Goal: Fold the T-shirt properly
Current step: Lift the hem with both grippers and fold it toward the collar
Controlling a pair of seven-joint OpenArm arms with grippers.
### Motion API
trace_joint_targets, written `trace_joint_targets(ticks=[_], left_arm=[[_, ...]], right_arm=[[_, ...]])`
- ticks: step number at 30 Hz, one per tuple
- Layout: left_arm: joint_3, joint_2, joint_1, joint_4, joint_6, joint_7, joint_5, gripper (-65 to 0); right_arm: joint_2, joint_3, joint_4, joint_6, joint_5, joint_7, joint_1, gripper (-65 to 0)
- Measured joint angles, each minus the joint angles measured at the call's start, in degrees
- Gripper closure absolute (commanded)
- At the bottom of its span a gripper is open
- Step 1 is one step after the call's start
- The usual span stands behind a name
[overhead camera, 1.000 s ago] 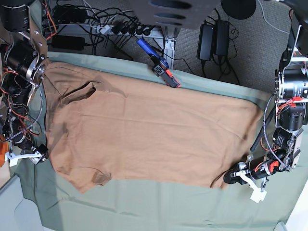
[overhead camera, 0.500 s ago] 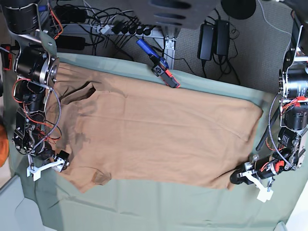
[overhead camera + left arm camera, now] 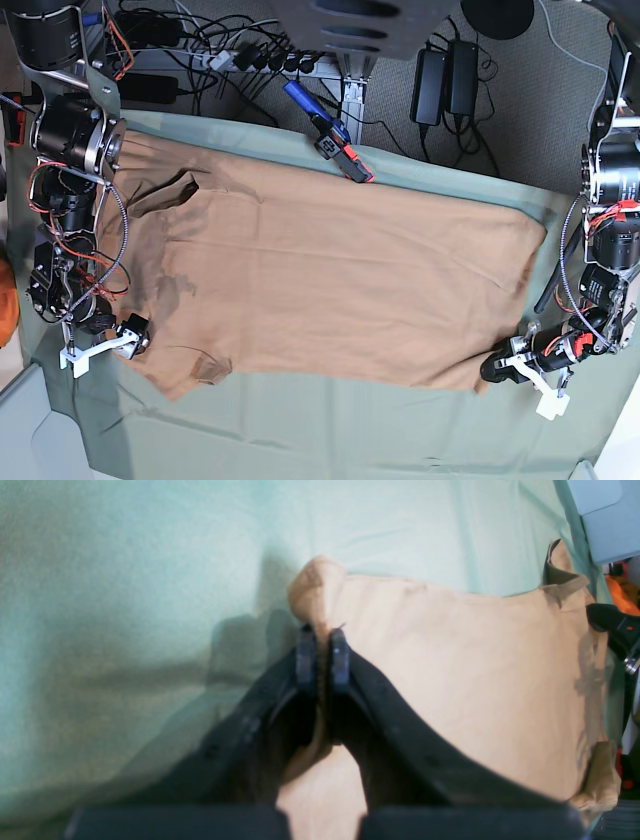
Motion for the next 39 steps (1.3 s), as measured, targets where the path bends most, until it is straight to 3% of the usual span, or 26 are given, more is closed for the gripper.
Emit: trace_joint_targets(ticks=[14, 16, 20, 23, 27, 32, 39], left_arm=[[0.00, -2.03, 0.00, 0.00, -0.02, -0.22, 0.00, 0.0], [0.00, -2.03, 0.00, 0.00, -0.02, -0.22, 0.00, 0.0], [0.00, -2.03, 0.00, 0.00, -0.02, -0.22, 0.00, 0.0], [0.00, -2.03, 0.00, 0.00, -0.02, -0.24, -0.02, 0.0], [0.00, -2.03, 0.00, 0.00, -0.02, -0.24, 0.02, 0.0], [0.00, -2.05, 0.00, 0.00, -0.02, -0.24, -0.22, 0.0], [0.00, -2.71, 0.11, 0.00, -0.04, 0.50, -0.74, 0.0]], right_arm=[[-0.04, -0.07, 1.73, 0.15, 1.33, -0.24, -0.02, -43.0], [-0.04, -0.07, 1.73, 0.15, 1.31, -0.24, -0.02, -35.2], [-0.04, -0.07, 1.73, 0.17, 1.31, -0.24, -0.02, -11.7], [0.00, -0.07, 1.73, 0.17, 1.31, 1.27, -0.04, -0.4], [0.02, -0.07, 1.73, 0.20, -1.42, 5.68, -0.02, 0.0], [0.02, -0.07, 1.73, 0.20, -4.96, 5.55, -0.24, 0.0], [0.46, -0.07, 2.95, 0.24, -5.11, 5.44, -3.80, 0.0]])
